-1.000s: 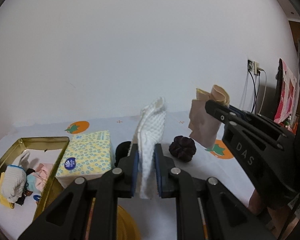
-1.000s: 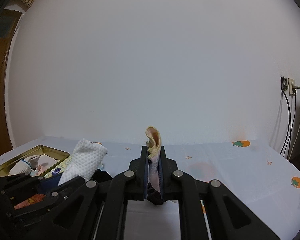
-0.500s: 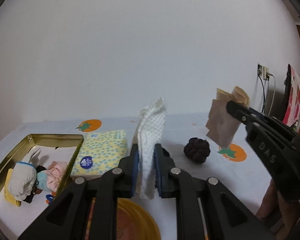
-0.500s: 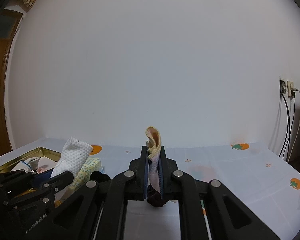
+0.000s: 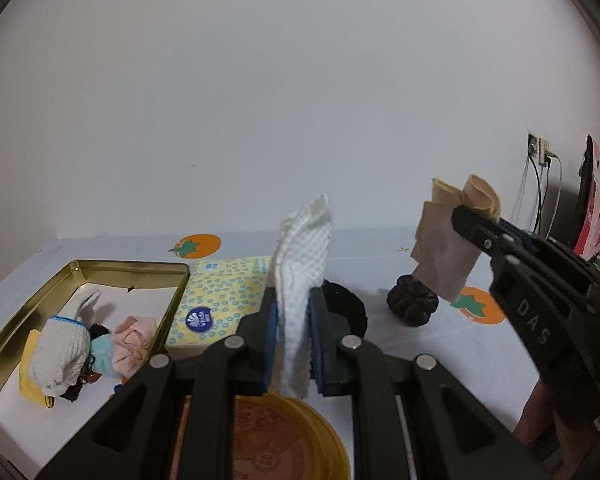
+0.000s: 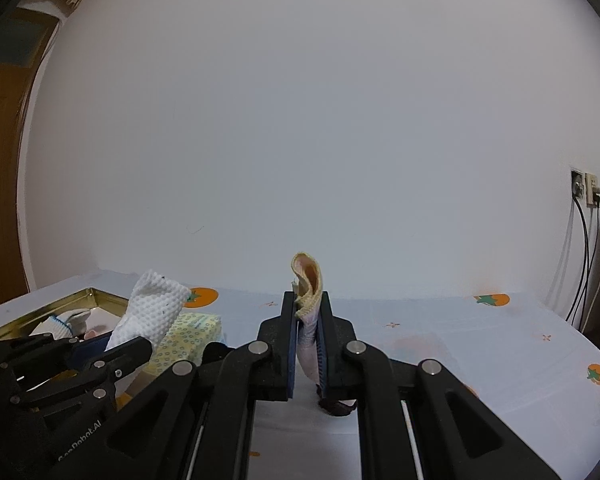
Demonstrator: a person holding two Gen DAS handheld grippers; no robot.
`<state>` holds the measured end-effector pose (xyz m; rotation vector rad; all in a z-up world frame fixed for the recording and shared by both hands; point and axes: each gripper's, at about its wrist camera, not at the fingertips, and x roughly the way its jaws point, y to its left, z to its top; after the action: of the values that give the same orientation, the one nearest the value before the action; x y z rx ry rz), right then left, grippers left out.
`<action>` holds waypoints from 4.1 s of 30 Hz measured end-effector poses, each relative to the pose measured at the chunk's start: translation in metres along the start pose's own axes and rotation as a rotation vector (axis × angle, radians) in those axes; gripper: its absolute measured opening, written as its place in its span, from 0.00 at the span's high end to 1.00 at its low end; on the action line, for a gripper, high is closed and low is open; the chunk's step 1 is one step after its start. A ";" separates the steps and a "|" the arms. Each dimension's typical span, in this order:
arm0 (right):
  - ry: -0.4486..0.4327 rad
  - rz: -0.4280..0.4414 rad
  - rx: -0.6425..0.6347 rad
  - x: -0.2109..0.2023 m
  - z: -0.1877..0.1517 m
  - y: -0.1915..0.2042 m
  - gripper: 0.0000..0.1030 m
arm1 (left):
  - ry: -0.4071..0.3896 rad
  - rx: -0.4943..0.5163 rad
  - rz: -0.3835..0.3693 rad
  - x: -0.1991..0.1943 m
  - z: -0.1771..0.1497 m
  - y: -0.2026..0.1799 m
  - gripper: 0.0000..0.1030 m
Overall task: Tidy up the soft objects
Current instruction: 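Carry the mesh cloth over the gold tray with left tool while right carries the tan sock there, then open left tool to drop mesh cloth in tray while right drops tan sock there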
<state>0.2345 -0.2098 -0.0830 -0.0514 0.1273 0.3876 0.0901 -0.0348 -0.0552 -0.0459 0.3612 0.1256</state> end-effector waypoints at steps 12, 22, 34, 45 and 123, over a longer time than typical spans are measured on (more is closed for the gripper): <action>0.019 0.028 -0.027 0.008 -0.001 0.013 0.91 | -0.013 -0.023 0.017 -0.008 -0.002 0.010 0.87; 0.018 0.047 -0.049 0.009 0.001 0.024 0.91 | -0.014 -0.047 0.015 -0.013 -0.003 0.018 0.87; 0.003 0.064 -0.091 0.008 0.003 0.039 0.91 | -0.012 -0.077 -0.003 -0.016 -0.004 0.031 0.87; 0.011 0.067 -0.083 0.016 0.005 0.044 0.91 | -0.011 -0.101 -0.022 -0.018 -0.005 0.041 0.87; 0.233 0.516 -0.161 0.012 0.047 0.190 0.91 | 0.189 -0.158 0.093 -0.059 0.006 0.206 0.87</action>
<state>0.1786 -0.0265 -0.0431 -0.2251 0.3426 0.9070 0.0104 0.1628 -0.0330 -0.1980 0.5423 0.2423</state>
